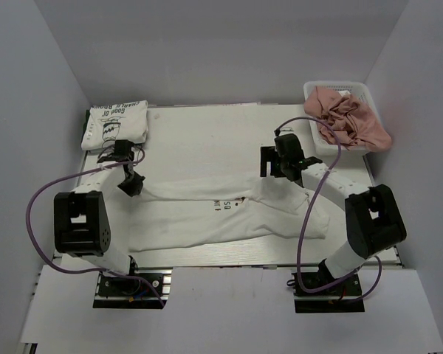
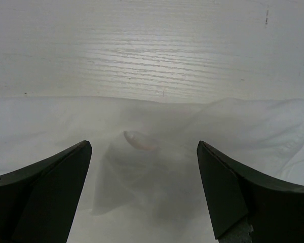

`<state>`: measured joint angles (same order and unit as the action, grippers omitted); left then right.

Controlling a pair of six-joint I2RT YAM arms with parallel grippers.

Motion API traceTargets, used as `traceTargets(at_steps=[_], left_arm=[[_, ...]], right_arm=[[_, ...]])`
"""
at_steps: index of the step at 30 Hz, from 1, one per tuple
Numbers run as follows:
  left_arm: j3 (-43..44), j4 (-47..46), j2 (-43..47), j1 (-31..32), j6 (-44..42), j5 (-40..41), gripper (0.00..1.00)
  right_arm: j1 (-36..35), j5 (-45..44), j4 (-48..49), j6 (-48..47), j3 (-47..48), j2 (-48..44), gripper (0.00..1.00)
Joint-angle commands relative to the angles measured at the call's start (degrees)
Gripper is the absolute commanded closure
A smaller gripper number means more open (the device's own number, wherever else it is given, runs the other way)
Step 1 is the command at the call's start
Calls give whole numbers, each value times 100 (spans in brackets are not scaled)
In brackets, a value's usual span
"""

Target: Fold and stack the t-shirts

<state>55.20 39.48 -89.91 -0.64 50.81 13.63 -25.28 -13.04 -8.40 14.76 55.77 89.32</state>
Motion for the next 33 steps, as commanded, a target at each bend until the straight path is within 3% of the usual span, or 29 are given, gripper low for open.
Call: traceTargets(at_steps=[1, 6, 15, 16, 17, 18, 19, 25, 33], left_arm=[[473, -55, 377, -6, -45, 79, 100], [650, -169, 1062, -6, -194, 25, 100], [-1642, -206, 2530, -6, 324, 123, 100], [-1783, -74, 2609, -6, 394, 201, 94], [-1967, 58, 2688, -6, 465, 271, 75], [-1969, 346, 2811, -6, 561, 429, 45], [-1969, 515, 2812, -6, 658, 535, 1], [-1399, 754, 2917, -6, 720, 755, 0], [-1029, -63, 2786, -6, 220, -237, 0]], right_arm=[[-74, 56, 137, 70, 303, 138, 10], [-65, -120, 146, 396, 57, 77, 10], [-48, 82, 375, 378, -576, -406, 10], [-47, 65, 340, 387, -593, -450, 10], [-56, 99, 322, 369, -611, -485, 10], [-39, 152, 313, 352, -620, -607, 10], [-47, 178, 304, 299, -611, -643, 10], [-126, 627, 340, 150, -418, -724, 10], [-241, 232, 76, 413, 153, 93, 10]])
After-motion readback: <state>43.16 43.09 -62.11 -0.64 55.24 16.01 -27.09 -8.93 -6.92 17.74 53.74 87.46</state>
